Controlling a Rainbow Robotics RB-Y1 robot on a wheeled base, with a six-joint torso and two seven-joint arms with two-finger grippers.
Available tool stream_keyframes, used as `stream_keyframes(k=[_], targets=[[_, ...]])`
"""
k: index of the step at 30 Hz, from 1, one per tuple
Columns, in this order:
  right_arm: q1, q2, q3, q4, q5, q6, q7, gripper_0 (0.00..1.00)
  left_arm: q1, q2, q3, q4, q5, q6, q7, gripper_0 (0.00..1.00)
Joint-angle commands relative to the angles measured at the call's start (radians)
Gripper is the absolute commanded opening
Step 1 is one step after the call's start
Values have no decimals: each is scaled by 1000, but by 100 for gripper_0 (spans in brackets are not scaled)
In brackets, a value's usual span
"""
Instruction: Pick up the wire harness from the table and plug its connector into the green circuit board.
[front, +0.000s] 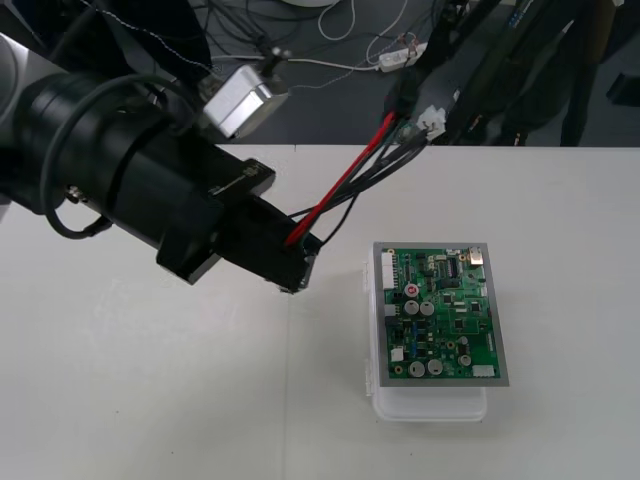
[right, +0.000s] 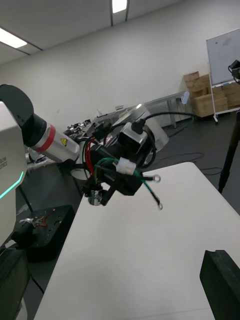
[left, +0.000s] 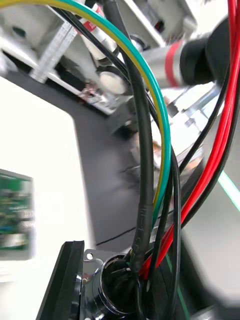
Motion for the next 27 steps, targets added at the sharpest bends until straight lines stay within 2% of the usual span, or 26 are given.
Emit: stream_keyframes(k=[1,6,14,19,22,27], targets=[[-91,-17,12,31,4,-6,-32,100,-25,-82,-60,-27,-11,-32,-20,0],[-142,-15,19,51,-4,-6,-36,100,-23,-131,-89,-27,-11,-32,44,0],[-284,-15,136,209,-44,-6,-26,100,-22,-160,-132,-24,-10,-32,115,0],[-319,-15,217,221,-133,-6,-18,100,1,-163,-165,22,24,-32,113,0],[-318,8,230,203,-139,-6,-3,100,9,-169,-188,65,38,-32,107,0],[-379,88,230,226,-87,-6,17,100,39,-172,-207,97,20,-32,95,0]])
